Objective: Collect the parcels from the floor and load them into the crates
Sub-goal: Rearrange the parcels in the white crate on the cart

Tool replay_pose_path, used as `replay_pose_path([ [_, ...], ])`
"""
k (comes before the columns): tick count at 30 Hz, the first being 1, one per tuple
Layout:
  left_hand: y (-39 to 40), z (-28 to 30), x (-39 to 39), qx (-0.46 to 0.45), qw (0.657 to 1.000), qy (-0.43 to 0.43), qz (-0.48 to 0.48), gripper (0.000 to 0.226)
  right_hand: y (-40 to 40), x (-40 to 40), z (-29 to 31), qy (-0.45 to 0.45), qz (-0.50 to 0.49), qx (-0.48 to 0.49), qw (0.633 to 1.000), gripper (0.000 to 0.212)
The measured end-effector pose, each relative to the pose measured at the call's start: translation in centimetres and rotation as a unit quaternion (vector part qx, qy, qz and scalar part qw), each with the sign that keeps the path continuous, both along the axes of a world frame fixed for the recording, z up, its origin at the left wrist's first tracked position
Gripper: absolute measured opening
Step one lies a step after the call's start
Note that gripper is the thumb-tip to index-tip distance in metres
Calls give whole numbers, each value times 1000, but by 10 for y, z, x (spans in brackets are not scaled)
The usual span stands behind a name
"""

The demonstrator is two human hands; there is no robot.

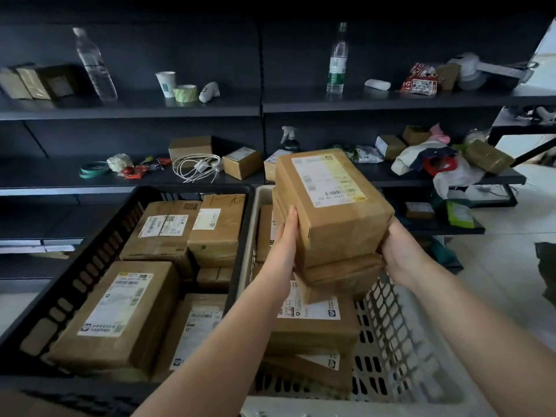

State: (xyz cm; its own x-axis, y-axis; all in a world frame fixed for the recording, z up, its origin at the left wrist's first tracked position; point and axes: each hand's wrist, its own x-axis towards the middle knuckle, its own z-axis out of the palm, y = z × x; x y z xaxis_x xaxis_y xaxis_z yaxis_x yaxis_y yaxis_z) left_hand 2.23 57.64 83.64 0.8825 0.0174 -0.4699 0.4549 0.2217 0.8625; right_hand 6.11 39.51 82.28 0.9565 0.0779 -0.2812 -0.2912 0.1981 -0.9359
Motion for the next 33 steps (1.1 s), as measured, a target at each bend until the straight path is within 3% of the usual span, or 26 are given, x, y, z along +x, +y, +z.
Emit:
replay_pose_path([
  [8,38,41,65,19,1000,-10,20,104,44,45,32,-33,-54,-19,998,52],
  [12,57,35,95,-5,1000,-6,17,76,68,57,19,23,-65,-19,997,59],
  [15,68,10,114,-18,1000,16,19,71,74,55,5,51,16,-36,998,70],
  [20,69,-6,124,-47,999,7,-8,54,66,55,-11,16,111,-17,994,32],
  [24,68,-5,131,-31,999,6,17,59,71,62,-18,23,103,-27,994,62],
  [28,70,-13,101,-18,995,0,97,54,65,55,-25,5,128,-128,984,97],
  [31,66,-32,55,43,991,10,125,44,46,34,-35,1,127,-256,958,101],
  [33,62,-48,32,130,987,9,98,32,29,21,-46,20,131,-296,946,102],
])
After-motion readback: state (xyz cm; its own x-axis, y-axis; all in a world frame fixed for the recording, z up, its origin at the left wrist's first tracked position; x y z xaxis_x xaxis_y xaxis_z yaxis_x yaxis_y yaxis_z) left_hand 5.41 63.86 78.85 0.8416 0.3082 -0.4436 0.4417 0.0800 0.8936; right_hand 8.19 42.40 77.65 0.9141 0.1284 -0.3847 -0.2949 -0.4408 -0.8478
